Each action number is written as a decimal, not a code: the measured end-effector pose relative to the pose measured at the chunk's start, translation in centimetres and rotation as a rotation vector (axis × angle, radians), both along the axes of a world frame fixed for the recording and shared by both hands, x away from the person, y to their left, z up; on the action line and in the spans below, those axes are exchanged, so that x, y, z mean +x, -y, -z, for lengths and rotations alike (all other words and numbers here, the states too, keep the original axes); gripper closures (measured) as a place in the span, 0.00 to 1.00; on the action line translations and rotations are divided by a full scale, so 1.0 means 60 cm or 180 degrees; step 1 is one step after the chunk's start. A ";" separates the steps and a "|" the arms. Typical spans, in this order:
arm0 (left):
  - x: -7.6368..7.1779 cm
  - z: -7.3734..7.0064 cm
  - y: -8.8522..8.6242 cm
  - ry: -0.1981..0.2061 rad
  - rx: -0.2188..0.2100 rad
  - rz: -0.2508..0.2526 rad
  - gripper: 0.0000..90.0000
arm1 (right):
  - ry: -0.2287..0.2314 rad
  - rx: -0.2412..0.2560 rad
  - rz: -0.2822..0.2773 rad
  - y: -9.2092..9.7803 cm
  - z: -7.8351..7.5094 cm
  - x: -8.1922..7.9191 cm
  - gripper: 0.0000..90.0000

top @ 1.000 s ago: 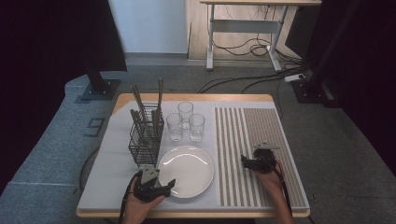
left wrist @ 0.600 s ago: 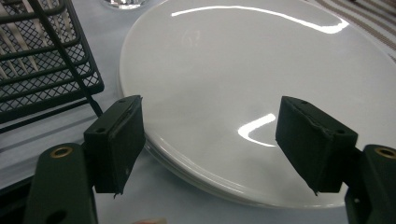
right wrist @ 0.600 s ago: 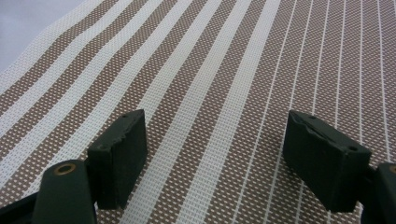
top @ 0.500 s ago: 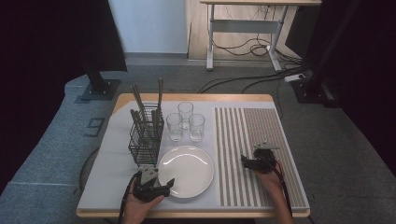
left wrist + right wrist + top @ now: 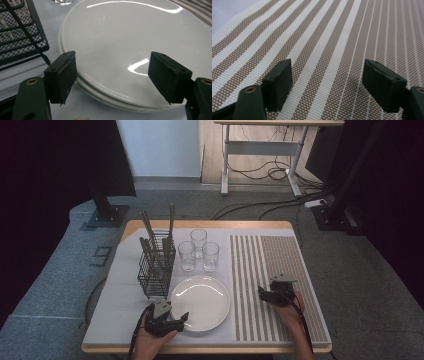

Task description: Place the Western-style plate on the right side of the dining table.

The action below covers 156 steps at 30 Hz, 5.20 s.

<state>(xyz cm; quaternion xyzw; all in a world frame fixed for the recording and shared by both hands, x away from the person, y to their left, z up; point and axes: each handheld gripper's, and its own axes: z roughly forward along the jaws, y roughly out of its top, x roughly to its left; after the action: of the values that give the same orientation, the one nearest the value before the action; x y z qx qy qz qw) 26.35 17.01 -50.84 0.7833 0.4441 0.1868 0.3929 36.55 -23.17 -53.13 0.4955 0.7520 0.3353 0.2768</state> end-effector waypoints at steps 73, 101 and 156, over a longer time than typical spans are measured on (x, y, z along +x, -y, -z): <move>-0.002 0.000 0.013 -0.0057 -0.0020 0.0152 0.26 | 0.0246 0.0542 -0.0960 -0.161 -0.033 -0.080 0.37; -0.005 0.001 0.021 -0.0035 0.0014 0.0144 0.26 | -0.0018 0.0584 -0.0990 -0.178 -0.014 -0.072 0.38; -0.001 0.013 0.029 -0.0088 0.0124 0.0129 0.29 | -0.0241 0.1500 -0.1078 -0.148 -0.037 -0.072 0.73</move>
<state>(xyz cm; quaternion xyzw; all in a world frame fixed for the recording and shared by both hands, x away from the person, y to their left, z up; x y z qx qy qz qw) 26.26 15.27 -51.64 0.8021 0.4299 0.1765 0.3751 32.26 -14.27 -50.91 0.4257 0.7352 0.5234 0.0658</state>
